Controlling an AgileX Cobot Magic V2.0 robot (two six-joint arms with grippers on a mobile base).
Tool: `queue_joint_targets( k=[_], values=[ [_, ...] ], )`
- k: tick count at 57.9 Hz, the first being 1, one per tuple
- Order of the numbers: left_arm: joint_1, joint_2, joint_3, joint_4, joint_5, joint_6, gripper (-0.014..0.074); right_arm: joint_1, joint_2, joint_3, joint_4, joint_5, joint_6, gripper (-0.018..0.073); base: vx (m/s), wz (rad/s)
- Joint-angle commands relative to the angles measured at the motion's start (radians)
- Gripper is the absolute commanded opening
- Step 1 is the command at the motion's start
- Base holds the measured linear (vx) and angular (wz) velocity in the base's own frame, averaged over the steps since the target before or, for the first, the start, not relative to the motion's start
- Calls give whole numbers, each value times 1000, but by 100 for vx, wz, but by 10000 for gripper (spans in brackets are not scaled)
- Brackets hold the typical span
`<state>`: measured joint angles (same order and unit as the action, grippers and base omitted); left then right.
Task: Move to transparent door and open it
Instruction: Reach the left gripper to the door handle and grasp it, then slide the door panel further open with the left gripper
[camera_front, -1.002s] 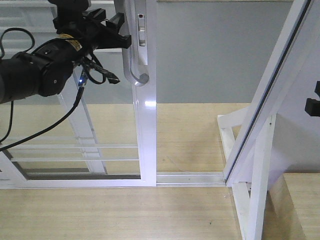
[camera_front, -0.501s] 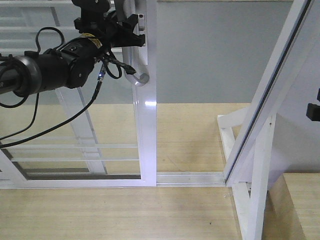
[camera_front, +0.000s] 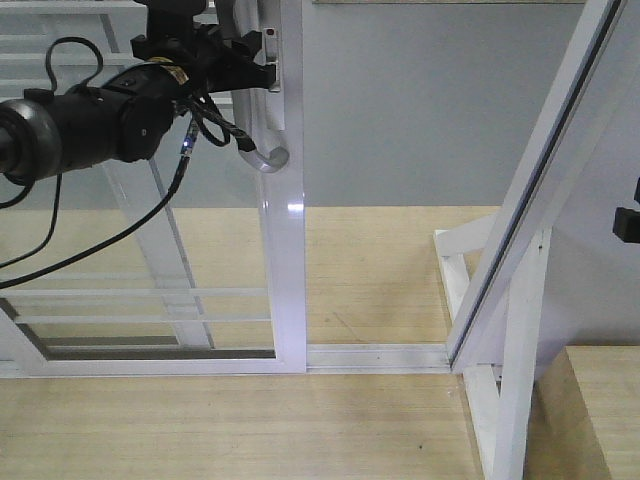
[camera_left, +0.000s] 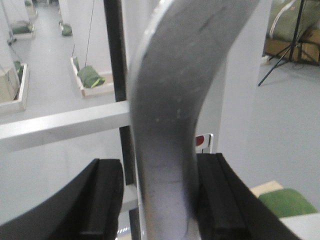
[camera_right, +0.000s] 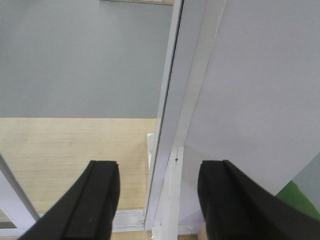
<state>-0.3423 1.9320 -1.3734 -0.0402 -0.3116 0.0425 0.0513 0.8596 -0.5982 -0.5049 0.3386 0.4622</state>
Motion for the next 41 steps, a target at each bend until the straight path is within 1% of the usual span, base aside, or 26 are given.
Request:
queue_joint_targets(
  k=[1,5,9,20,26,32,38,41],
  values=[
    [83,-88,-33,-95,-21,32,420,-5,-9,-30,-15,-60,-7,427,0,0],
    [100,-101,-33,-96,-18,56,420,-5,-9,-30,-15,-60,-7,427,0,0],
    [112,-109,-33,-96,-3,56,420,-5,-9,-30,-15,-60,-7,427,0,0],
    [146,-127,-33,-96,94,54,420,-5,-9,-30,-15,-60,-7,427,0,0],
    [169,-138,-18,-96,113,54,420,-5,-9,-30,-15,-60,-7,427,0,0],
    [197,-171,20,-95,117,55,420,-5,-9,-30,-16,-60,-7,427,0,0],
    [226,-224,98,-93,121,56,420,-5,-9,-30,-16,-60,-7,427,0,0],
    [243,-260,151,-80,118,56,420,-5,-9,-30,-17,-60,-7,427,0,0]
  ],
)
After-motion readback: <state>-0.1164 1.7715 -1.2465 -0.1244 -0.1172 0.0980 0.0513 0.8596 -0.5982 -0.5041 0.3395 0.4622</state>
